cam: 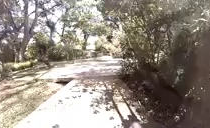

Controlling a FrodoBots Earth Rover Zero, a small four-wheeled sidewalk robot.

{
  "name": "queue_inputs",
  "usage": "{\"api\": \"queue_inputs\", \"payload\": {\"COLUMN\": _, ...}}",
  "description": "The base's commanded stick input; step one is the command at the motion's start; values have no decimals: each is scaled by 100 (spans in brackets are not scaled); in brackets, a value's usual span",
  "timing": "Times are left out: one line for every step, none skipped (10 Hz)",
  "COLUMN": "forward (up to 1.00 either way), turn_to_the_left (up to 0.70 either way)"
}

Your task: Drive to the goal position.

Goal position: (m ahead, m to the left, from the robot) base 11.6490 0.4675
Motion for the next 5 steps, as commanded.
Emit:
{"api": "queue_inputs", "payload": {"forward": 70, "turn_to_the_left": 0}}
{"api": "queue_inputs", "payload": {"forward": 70, "turn_to_the_left": 0}}
{"api": "queue_inputs", "payload": {"forward": 70, "turn_to_the_left": 0}}
{"api": "queue_inputs", "payload": {"forward": 70, "turn_to_the_left": 0}}
{"api": "queue_inputs", "payload": {"forward": 70, "turn_to_the_left": 0}}
